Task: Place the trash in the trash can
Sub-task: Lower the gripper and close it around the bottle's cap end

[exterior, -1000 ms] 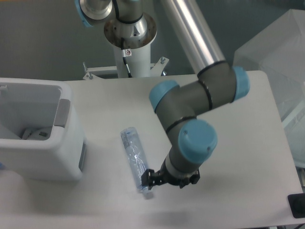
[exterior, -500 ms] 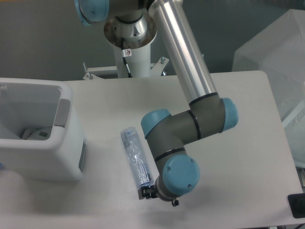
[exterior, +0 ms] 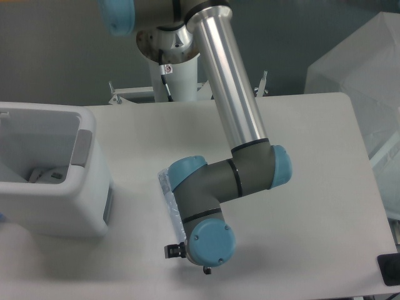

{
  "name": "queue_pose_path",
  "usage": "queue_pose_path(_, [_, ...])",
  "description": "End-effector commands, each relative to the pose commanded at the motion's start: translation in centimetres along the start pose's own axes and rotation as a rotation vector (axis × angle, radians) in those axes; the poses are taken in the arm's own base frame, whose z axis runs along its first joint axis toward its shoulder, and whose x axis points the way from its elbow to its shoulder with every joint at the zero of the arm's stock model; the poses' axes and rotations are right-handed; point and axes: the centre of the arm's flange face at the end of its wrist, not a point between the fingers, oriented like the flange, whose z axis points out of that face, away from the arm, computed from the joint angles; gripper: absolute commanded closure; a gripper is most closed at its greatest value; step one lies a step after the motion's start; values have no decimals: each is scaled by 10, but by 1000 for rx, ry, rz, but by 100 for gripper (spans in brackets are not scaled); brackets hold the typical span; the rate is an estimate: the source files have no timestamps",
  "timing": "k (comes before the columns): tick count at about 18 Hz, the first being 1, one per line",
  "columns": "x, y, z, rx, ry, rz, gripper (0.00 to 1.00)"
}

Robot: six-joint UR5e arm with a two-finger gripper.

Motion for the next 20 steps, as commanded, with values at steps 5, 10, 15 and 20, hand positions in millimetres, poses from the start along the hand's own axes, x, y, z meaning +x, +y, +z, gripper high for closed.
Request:
queue_pose_path(5, [1, 1, 3, -7, -2, 1, 45])
queue_pose_path(10, [1, 1, 3, -7, -2, -5, 58])
queue_pose_path(15, [1, 1, -1, 3, -2, -11, 64])
queue_pose_path(20, [4, 6, -19, 32, 5, -10, 67])
